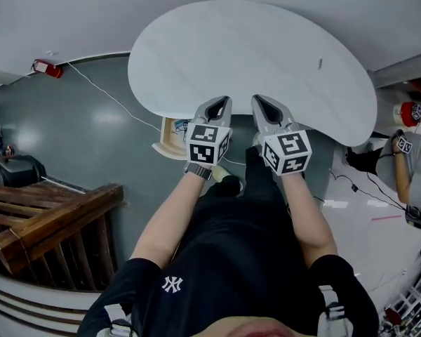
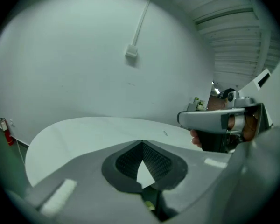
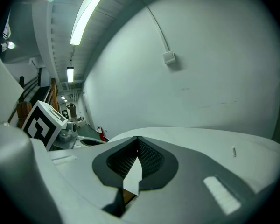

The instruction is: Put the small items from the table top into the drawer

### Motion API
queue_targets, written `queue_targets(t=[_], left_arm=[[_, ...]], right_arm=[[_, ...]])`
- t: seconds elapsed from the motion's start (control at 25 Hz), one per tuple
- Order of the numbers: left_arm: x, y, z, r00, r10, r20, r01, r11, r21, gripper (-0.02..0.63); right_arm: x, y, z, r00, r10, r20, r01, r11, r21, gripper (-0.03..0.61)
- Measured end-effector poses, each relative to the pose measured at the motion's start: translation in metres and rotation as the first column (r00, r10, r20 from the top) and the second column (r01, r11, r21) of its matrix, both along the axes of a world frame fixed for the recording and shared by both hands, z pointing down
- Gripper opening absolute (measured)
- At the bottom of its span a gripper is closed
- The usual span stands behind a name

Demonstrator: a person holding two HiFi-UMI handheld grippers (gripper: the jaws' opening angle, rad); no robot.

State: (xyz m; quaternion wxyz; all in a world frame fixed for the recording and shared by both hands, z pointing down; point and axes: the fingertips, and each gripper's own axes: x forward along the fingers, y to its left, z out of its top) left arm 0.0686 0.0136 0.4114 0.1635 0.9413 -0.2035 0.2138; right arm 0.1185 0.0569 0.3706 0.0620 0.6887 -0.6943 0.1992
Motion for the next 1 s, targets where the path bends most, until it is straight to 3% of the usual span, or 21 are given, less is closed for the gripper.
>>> queue_targets(t=[0.16,0.48,1.0], left_arm=[[0.044,0.015,-0.013,0.997,0.067,-0.033,-0.067,0.998,-0.009,0.006],[0.133,0.038,-0.012,0.985,0.17,-0.027,-0.171,0.985,-0.027,0.006],[0.246,0.028,0.037,0.978,0.207,0.002,-0.206,0.974,-0.095,0.006]], right_arm=[[0.032,0.013,-0.003,0.998,0.056,0.005,-0.056,0.998,-0.001,0.023],[0.123,0.029,0.012,0.983,0.182,0.021,-0.181,0.983,-0.036,0.025],[0.271,0.032,0.08,0.941,0.339,0.017,-0.331,0.927,-0.176,0.04]])
